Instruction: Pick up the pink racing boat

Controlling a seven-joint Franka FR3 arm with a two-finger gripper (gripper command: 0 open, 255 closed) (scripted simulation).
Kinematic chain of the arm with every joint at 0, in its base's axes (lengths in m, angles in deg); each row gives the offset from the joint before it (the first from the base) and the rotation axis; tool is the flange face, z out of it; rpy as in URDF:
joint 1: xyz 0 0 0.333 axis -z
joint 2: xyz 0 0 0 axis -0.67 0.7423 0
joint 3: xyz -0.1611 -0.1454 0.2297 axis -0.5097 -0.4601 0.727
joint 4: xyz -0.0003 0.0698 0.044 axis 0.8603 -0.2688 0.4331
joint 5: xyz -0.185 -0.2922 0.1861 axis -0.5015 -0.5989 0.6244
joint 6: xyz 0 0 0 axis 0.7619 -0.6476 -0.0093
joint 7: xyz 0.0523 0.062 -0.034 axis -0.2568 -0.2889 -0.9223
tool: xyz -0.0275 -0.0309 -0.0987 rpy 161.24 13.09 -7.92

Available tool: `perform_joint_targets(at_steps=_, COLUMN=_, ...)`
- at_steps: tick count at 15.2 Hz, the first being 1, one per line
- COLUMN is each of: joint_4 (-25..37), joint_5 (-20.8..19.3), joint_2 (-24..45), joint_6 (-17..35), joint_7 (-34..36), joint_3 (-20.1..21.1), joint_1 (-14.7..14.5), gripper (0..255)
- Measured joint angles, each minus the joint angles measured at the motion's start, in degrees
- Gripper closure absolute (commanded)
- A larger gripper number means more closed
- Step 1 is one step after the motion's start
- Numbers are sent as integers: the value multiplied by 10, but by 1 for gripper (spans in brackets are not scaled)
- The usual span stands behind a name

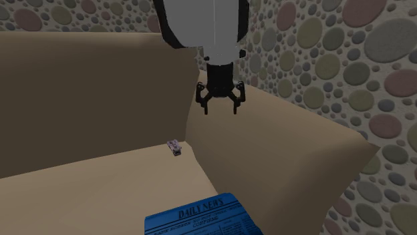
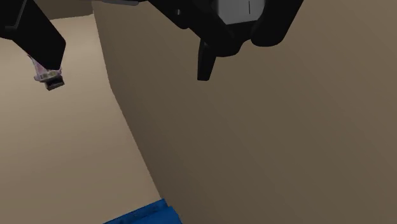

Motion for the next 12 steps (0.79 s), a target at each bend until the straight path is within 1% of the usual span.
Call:
perform_joint_targets(at_steps=3, joint_4=24, joint_5=-20, joint_2=56, joint_6=25, joint_7=13, joint_3=24, joint_1=-9, gripper=0)
perform_joint_targets(at_steps=7, joint_4=64, joint_5=-57, joint_2=137, joint_6=53, joint_7=35, joint_3=53, joint_1=-23, gripper=0)
perform_joint_targets(at_steps=12, joint_4=132, joint_5=-116, joint_2=239, joint_6=66, joint_7=64, joint_3=77, joint_1=-47, gripper=0)
